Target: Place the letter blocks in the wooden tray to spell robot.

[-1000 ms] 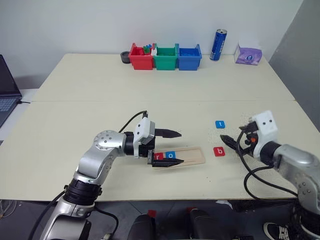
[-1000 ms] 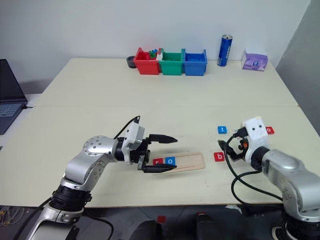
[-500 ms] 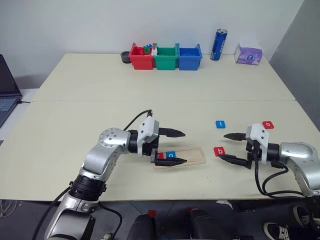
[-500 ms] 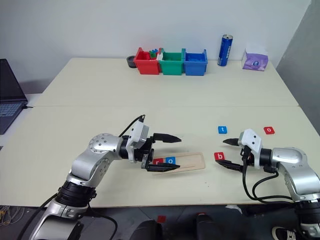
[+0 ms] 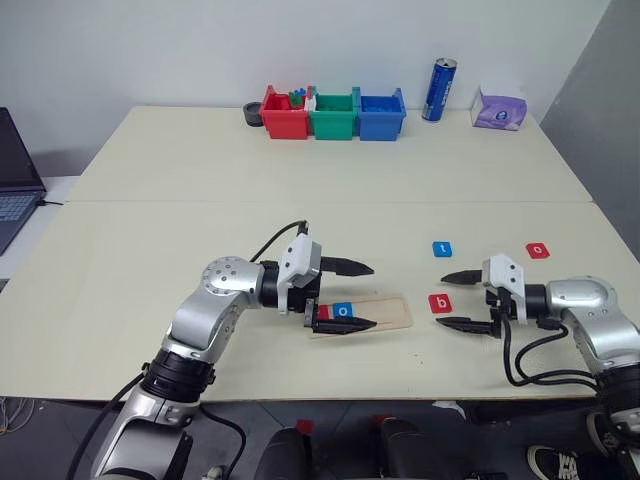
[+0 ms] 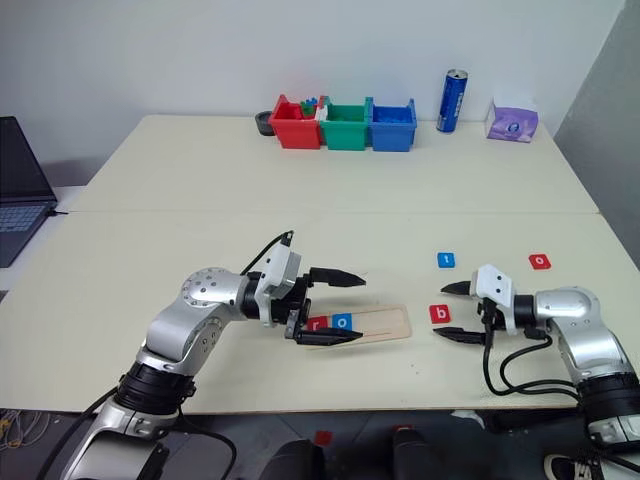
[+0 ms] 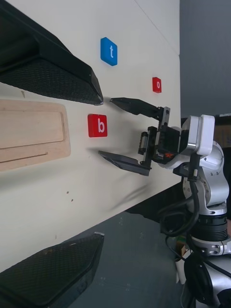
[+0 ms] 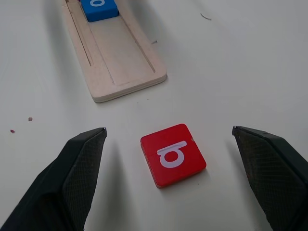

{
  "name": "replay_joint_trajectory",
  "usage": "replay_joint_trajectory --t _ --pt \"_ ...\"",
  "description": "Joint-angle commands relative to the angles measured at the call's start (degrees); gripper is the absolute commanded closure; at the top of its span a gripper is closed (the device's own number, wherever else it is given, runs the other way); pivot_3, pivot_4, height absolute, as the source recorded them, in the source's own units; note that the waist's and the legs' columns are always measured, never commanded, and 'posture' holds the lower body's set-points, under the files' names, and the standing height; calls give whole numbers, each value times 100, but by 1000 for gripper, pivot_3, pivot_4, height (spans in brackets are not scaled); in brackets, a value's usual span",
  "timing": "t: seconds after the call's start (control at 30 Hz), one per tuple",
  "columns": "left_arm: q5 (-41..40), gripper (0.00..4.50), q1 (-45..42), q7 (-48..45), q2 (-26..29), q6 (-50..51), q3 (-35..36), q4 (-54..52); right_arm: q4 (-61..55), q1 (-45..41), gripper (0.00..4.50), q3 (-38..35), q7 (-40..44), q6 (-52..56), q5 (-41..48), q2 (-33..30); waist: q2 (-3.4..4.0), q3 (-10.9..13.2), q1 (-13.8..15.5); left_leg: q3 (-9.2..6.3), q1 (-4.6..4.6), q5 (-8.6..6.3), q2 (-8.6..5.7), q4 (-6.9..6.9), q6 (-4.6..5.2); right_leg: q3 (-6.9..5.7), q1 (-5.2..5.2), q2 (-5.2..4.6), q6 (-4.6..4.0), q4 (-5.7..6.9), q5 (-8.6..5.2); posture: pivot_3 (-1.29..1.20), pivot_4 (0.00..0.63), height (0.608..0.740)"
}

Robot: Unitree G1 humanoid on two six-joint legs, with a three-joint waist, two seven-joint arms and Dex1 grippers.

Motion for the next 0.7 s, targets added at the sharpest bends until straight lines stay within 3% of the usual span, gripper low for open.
replay_joint_trajectory --t 0.03,0.43,0.53,0.7 --pt "-35 0 -2 11 37 -49 18 -227 118 -178 52 12 64 -127 -44 64 0 0 0 -1 0 0 0 0 0 0 0 0 0 0 0 0 150 740" --pt "-62 0 17 -15 100 -20 12 -295 653 -395 52 92 257 -181 -156 132 1 0 1 1 1 0 0 1 0 0 0 -3 0 2 0 0 150 740" --pt "-64 0 16 -10 98 -12 9 -302 653 -377 636 85 278 -185 -147 130 1 0 1 0 1 0 2 1 0 1 0 -3 0 2 0 0 150 740" --pt "-57 0 -4 8 64 -20 -9 -288 611 -335 2408 56 249 -178 -132 132 1 0 1 0 1 0 2 2 0 1 0 -4 -1 3 0 0 150 740"
